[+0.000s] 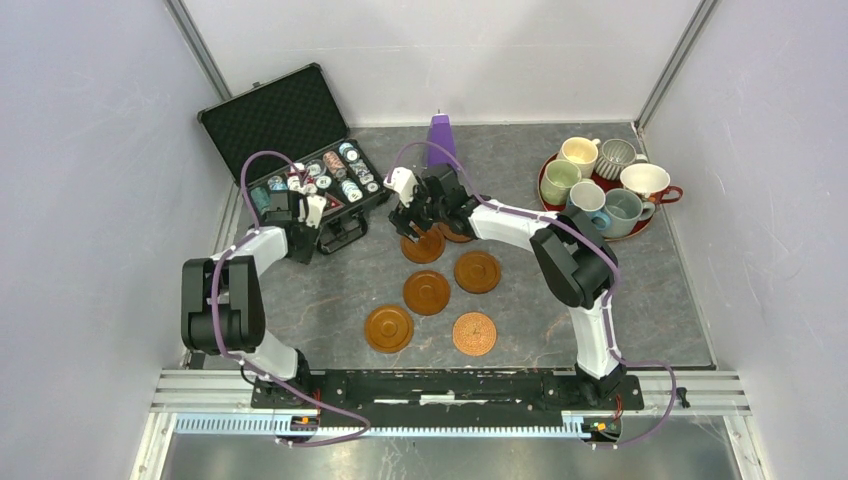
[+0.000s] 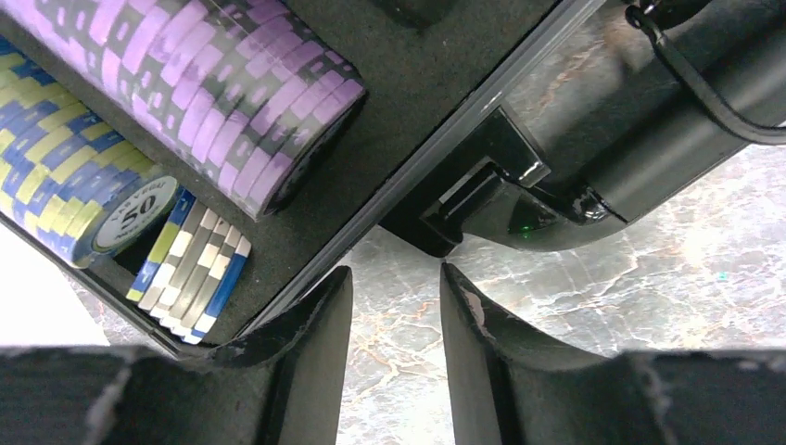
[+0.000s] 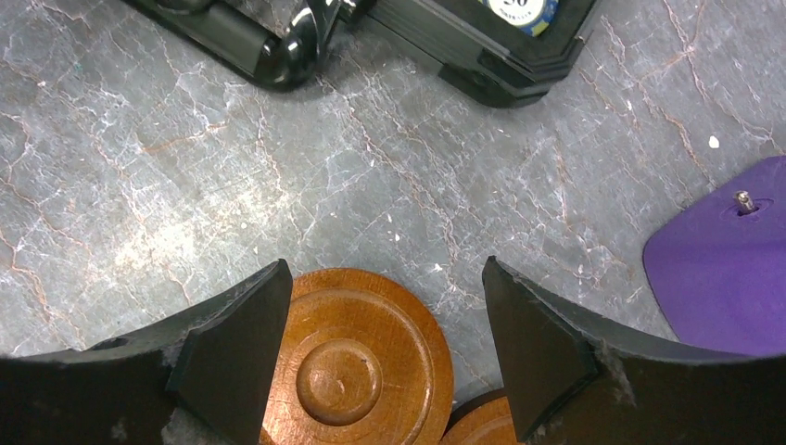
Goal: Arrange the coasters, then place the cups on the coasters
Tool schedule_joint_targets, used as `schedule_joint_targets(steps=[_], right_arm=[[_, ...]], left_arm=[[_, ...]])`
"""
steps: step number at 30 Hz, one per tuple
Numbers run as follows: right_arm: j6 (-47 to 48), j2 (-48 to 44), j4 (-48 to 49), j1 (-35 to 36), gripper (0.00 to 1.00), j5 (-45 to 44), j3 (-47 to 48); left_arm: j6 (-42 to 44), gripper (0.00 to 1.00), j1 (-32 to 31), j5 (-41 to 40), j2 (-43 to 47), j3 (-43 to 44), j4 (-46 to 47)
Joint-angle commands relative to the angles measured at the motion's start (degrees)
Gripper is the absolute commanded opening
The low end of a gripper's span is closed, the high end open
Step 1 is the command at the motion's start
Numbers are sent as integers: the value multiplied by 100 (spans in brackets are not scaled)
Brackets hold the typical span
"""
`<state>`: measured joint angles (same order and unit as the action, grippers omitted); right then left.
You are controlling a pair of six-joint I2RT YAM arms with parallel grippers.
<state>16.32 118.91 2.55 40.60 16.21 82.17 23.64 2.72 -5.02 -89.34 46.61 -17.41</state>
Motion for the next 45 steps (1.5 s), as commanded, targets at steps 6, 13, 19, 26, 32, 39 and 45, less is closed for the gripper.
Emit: schedule_joint_targets(steps=[6,13,19,26,32,39,45], right_arm=[[441,-1017,-633,-245,84,224,-429],[794,-1985,-825,-911,82,-14,-1567],[847,-1864,-723,-1213,77,-408,-1709],[605,-1325,-363,-1277,76,-817,-1470],[333,-826,-80,-1339,76,-884,-1278],[296,-703,17,-1528,69,-1083,-1396],[402,-681,-8,-1909,64,-1103,-1509]], left_arm=[[389,70,143,1659,988,83,-608],[602,86,-651,2557,1842,98,-1314],[-147,86,-2175,1835,1034,597,-501],[-662,85,-2700,1472,-438,1694,8],[-810,82,-2906,1101,-1420,2438,118],[-646,79,-3093,603,-2248,3041,18],[-608,72,-3101,371,-2710,3684,-114]])
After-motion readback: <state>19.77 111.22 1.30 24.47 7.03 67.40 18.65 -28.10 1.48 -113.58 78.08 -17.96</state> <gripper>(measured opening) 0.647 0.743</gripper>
